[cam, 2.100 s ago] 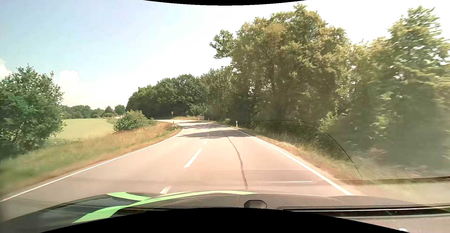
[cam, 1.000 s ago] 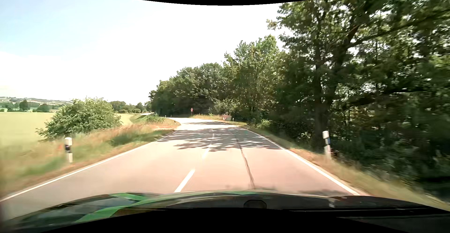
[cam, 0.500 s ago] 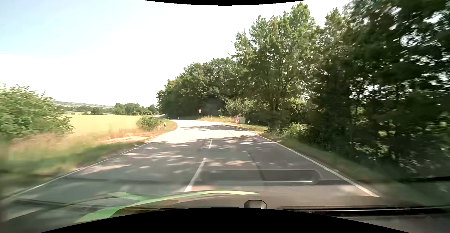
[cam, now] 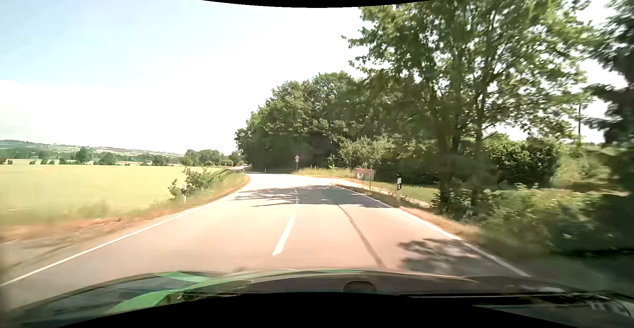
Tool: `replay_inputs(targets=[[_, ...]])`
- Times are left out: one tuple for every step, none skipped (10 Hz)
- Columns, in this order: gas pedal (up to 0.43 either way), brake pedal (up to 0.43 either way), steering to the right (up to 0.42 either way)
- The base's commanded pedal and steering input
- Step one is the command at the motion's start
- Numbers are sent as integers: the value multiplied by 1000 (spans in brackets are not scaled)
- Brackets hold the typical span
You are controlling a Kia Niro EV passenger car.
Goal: Follow the waypoints while adhering to traffic rules and regulations
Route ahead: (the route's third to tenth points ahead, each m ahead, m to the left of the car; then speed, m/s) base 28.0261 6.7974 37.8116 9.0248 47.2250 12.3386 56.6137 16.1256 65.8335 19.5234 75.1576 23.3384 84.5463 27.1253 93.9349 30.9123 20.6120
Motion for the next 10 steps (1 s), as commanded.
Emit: replay_inputs(targets=[[280, 0, -51], [268, 0, -51], [268, 0, -51], [268, 0, -51], [268, 0, -46], [268, 0, -44], [280, 0, -43], [287, 0, -43], [299, 0, -43], [311, 0, -43]])
